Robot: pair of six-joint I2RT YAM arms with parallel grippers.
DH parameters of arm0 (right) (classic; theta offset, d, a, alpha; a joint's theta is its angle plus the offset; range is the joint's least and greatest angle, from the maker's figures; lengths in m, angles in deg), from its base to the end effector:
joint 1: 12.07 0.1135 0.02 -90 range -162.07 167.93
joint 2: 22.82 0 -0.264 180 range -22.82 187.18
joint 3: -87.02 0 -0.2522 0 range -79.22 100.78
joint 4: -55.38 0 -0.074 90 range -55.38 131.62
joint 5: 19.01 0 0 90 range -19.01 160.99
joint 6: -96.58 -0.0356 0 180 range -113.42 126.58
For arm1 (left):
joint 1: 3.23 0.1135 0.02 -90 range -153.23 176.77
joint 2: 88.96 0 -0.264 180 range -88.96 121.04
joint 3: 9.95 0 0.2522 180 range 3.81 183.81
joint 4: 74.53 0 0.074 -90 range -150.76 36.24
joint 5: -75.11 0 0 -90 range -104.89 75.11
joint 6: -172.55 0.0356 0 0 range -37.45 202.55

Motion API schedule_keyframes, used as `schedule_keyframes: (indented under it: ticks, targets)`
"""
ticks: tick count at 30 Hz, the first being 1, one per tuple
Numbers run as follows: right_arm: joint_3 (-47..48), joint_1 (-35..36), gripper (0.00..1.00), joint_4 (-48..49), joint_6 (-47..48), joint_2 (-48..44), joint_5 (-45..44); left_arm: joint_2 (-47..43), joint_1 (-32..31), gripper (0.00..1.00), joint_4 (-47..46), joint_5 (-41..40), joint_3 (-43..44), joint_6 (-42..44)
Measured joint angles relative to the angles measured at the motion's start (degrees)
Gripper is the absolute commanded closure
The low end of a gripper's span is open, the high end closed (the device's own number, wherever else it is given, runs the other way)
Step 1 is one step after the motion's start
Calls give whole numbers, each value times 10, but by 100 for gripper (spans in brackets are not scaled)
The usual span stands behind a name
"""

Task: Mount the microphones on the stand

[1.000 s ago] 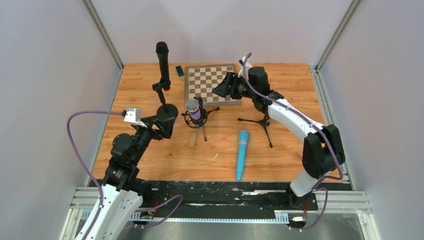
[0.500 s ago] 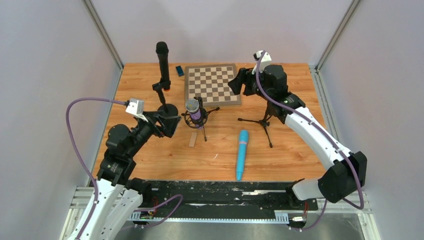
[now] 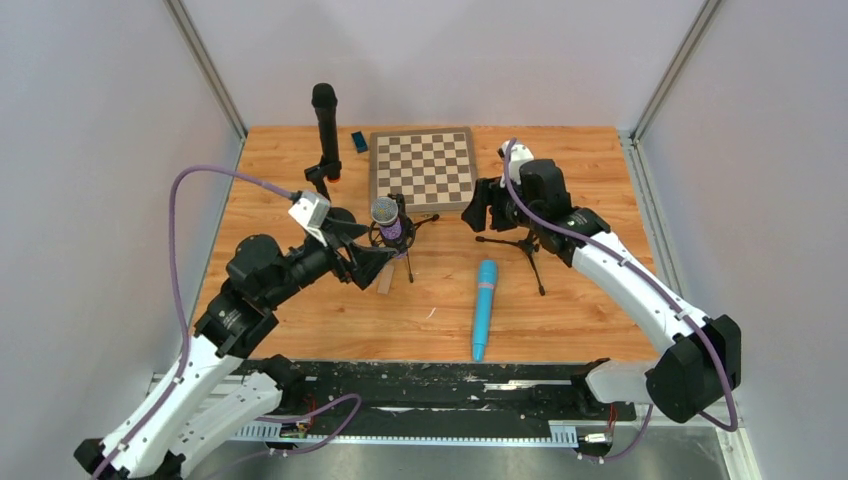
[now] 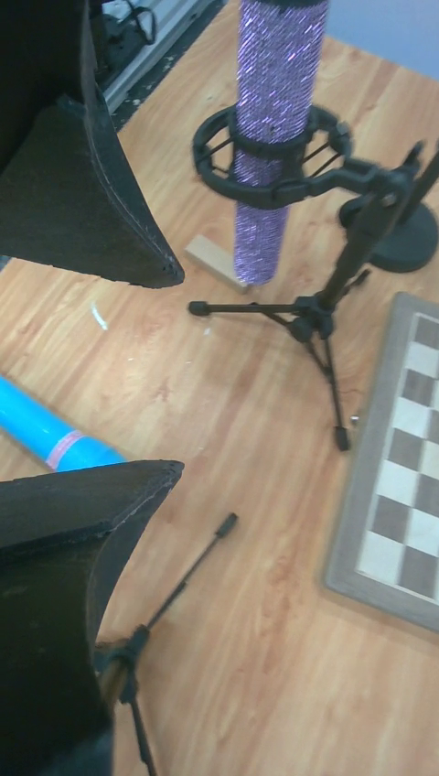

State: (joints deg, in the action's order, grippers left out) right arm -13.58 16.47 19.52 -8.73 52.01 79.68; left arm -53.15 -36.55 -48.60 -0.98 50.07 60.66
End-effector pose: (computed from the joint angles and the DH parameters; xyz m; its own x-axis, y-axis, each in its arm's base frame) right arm 0.2571 0.1460 0.3317 -0.5947 -0.0263 -0.8035 -0.4445 0.8436 0.3013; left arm 0.1160 -0.0865 0.3681 -0.2969 -0.2379 -0.9248 0.6717 0.6363 -0.3794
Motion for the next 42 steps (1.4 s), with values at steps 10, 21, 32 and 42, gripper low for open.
schedule_keyframes:
  ticks: [10,21,32,42]
  targets:
    - [-57,10,32,-46,-7,-19,15,155,-169,0,17,-62,113,65]
    - [-116,10,39,-94,-27,-30,13,323,-245,0,85,-216,236,84]
    - [-146,39,41,-127,-45,41,-18,294,-263,0,80,-363,216,79]
    - [-146,47,46,-126,-45,112,-22,237,-263,0,46,-370,188,81]
